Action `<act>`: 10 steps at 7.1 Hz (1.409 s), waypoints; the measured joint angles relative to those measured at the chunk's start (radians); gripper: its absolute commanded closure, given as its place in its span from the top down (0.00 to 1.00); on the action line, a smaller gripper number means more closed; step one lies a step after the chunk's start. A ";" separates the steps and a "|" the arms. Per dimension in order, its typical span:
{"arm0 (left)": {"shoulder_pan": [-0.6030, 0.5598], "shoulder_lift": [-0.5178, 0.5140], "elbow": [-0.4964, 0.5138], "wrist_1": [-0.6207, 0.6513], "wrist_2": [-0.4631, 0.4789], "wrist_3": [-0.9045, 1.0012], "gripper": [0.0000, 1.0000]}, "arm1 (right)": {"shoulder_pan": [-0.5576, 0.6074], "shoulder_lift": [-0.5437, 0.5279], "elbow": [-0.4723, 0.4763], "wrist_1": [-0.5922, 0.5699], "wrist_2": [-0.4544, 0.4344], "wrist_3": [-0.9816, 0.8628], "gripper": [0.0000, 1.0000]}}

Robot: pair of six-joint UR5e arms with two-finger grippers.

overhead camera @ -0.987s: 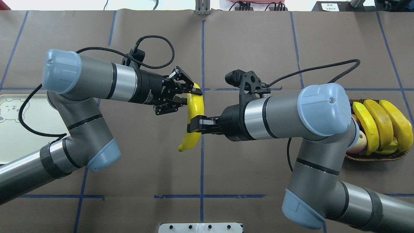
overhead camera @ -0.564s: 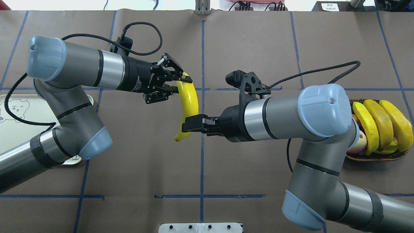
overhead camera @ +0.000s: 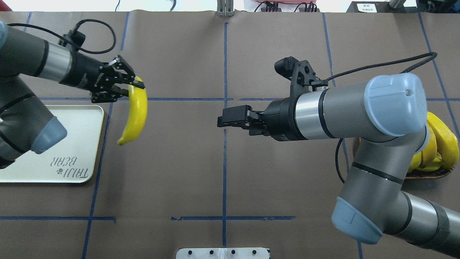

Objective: Transfer all bananas from basket to plate

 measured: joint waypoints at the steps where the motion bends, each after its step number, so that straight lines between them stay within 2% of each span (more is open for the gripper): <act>1: -0.047 0.122 -0.002 0.005 -0.003 0.149 0.00 | 0.050 -0.037 -0.002 -0.016 0.028 -0.019 1.00; 3: -0.096 0.348 0.022 0.008 0.071 0.462 0.00 | 0.195 -0.074 -0.004 -0.162 0.159 -0.171 1.00; 4: -0.103 0.408 0.049 0.008 0.125 0.545 0.00 | 0.246 -0.086 -0.004 -0.237 0.202 -0.266 1.00; 6: -0.101 0.440 0.114 0.008 0.201 0.610 0.00 | 0.298 -0.133 -0.007 -0.288 0.224 -0.395 1.00; 10: -0.108 0.429 0.144 0.014 0.218 0.660 0.00 | 0.313 -0.154 -0.009 -0.293 0.227 -0.435 1.00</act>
